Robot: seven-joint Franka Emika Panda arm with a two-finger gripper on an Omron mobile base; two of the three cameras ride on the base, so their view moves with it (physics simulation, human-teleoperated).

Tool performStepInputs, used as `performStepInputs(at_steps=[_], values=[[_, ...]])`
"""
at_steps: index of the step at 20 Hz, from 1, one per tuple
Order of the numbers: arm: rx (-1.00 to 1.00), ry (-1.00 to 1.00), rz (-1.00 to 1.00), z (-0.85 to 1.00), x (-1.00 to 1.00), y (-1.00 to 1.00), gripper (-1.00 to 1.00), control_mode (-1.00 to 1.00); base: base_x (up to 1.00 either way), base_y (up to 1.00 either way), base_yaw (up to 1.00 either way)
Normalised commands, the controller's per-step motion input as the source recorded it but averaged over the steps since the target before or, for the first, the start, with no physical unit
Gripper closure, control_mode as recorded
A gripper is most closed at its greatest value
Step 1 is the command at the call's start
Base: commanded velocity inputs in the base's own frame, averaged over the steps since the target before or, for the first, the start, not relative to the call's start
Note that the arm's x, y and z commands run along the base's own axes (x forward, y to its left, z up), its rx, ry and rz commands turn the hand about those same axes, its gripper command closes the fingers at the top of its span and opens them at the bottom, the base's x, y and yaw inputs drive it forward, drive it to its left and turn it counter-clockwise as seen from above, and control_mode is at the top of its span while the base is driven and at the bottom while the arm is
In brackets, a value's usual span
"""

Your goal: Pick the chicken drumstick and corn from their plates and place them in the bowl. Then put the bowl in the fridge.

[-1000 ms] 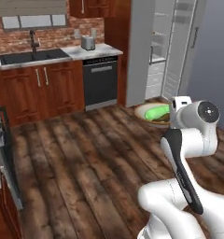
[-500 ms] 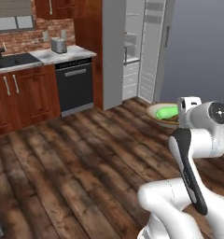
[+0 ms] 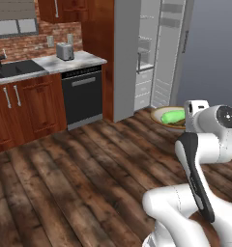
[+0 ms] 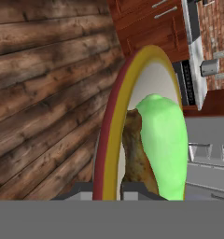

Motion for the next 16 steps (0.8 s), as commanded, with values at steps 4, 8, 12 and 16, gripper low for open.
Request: performStepInputs(at_steps=[4,8,12,16], values=[[0.0,0.0,0.0,0.0,0.0,0.0,1.0,1.0,0.9,-0.17,0.02],[0.0,0.0,0.0,0.0,0.0,0.0,1.0,1.0,0.83,-0.41,0.0],[0.0,0.0,0.0,0.0,0.0,0.0,1.0,1.0,0.8,-0.44,0.0],[0.0,0.0,0.0,0.0,0.0,0.0,1.0,1.0,0.71,-0.46,0.0]])
